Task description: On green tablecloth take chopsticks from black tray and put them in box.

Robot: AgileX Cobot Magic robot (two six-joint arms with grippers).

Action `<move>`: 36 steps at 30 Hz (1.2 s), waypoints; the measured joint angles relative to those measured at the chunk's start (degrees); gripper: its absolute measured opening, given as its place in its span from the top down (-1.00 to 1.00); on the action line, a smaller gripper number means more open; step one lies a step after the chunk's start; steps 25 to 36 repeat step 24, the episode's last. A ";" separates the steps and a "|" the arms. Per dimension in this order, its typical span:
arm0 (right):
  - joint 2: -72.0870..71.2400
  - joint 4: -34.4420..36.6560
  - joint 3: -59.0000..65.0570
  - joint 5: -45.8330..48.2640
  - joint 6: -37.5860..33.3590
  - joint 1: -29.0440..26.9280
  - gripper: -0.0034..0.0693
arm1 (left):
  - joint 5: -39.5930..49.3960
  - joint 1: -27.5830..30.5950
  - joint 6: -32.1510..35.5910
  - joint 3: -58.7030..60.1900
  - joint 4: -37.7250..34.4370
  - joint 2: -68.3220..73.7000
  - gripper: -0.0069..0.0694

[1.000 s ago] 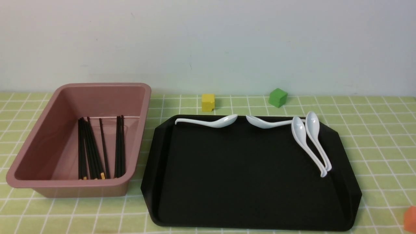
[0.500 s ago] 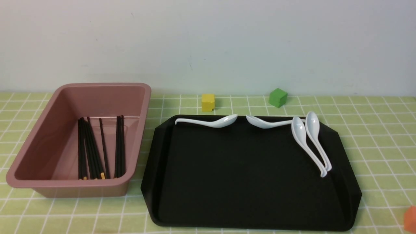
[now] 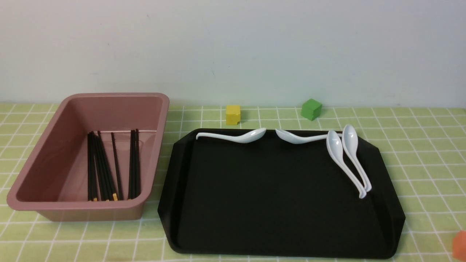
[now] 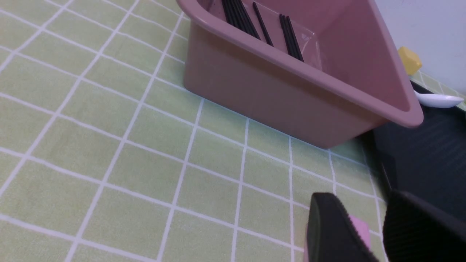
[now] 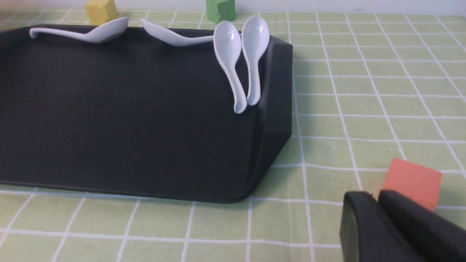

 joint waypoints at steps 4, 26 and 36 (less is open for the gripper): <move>0.00 0.00 0.00 0.00 0.00 0.00 0.67 | 0.00 0.00 0.00 0.00 0.00 0.00 0.19; 0.00 0.00 0.00 0.00 0.00 0.00 0.60 | 0.00 0.00 0.00 0.00 0.00 0.00 0.19; 0.00 0.00 0.00 0.00 0.00 0.00 0.60 | 0.00 0.00 0.00 0.00 0.00 0.00 0.19</move>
